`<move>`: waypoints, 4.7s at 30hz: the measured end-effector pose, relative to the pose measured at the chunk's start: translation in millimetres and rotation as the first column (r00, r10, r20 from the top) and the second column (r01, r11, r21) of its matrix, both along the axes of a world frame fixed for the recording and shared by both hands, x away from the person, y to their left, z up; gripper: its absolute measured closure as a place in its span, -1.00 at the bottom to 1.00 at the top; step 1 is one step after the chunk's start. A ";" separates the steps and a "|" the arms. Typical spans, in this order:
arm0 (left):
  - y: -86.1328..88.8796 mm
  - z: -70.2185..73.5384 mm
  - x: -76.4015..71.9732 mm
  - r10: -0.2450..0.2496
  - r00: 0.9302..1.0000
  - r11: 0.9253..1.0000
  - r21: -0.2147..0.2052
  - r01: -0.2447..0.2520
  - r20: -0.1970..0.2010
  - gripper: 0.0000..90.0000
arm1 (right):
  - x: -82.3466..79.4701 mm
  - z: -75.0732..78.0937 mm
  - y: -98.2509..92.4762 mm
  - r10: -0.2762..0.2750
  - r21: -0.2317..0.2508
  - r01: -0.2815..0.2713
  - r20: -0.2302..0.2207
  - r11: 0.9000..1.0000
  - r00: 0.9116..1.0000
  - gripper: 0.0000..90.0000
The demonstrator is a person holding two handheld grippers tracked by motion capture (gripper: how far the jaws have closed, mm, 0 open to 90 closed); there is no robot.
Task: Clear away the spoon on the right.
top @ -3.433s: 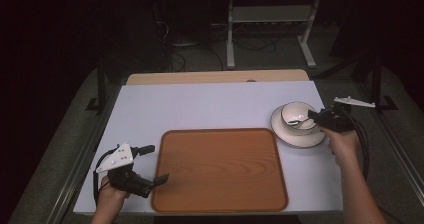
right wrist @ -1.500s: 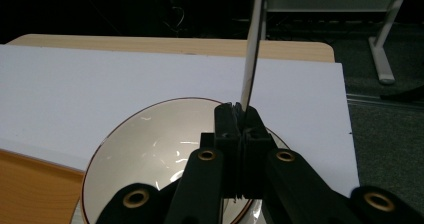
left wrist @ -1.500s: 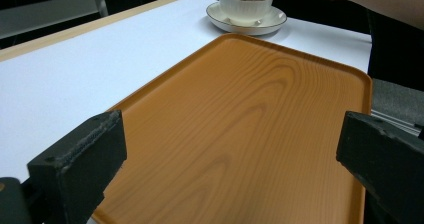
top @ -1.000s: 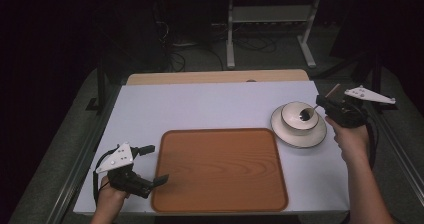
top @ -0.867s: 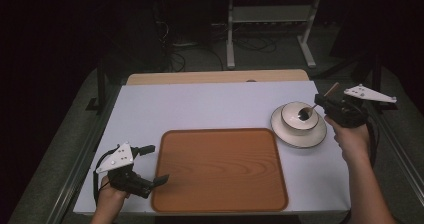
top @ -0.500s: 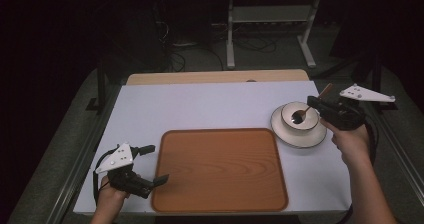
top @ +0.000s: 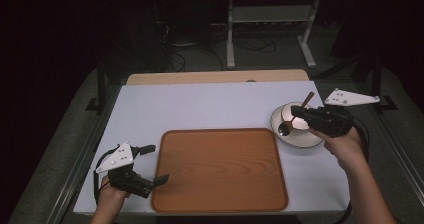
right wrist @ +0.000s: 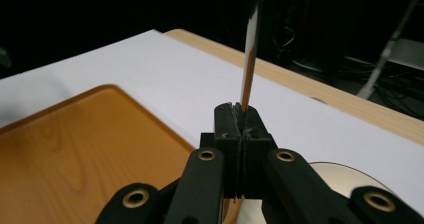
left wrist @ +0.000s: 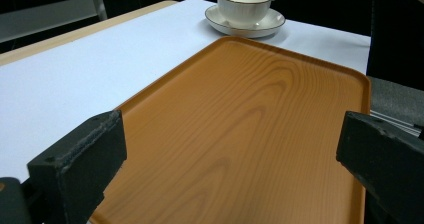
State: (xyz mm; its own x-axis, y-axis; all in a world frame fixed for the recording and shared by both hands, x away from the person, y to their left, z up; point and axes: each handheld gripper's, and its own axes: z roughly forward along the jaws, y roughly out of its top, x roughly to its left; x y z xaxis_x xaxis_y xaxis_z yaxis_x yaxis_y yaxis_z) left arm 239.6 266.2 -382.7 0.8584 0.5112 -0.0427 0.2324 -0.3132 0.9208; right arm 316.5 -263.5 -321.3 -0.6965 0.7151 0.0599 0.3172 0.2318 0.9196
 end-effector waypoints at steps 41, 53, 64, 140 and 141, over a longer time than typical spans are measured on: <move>-0.6 0.1 0.3 -0.004 1.000 1.000 0.003 0.004 -0.001 -1.00 | 4.1 -51.4 80.8 0.221 -0.274 -0.282 -0.231 0.920 0.947 0.96; -1.0 0.0 0.3 -0.005 1.000 1.000 0.003 0.005 -0.001 -1.00 | 6.8 -60.3 92.4 0.219 -0.281 -0.280 -0.229 0.918 0.949 0.96; -1.0 -0.1 0.4 -0.004 1.000 1.000 0.003 0.004 -0.002 -1.00 | 10.0 -67.7 100.7 0.223 -0.292 -0.289 -0.238 0.912 0.945 0.96; -2.0 0.0 1.8 -0.010 1.000 1.000 0.004 0.010 -0.001 -1.00 | 11.7 -84.3 102.7 0.182 -0.282 -0.242 -0.222 0.928 0.958 -0.88; -2.2 -0.2 1.9 -0.011 1.000 1.000 0.005 0.011 -0.003 -1.00 | 10.3 -79.8 99.2 0.174 -0.265 -0.223 -0.195 0.938 0.965 -0.88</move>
State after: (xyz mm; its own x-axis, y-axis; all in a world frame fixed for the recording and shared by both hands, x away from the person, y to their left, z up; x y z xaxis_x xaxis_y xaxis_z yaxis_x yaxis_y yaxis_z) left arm 241.5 264.0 -382.9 0.8641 0.5015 -0.0427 0.2313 -0.3203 0.9186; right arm 326.8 -164.3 -401.1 -0.8233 0.5676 0.0029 0.3803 0.5479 0.7451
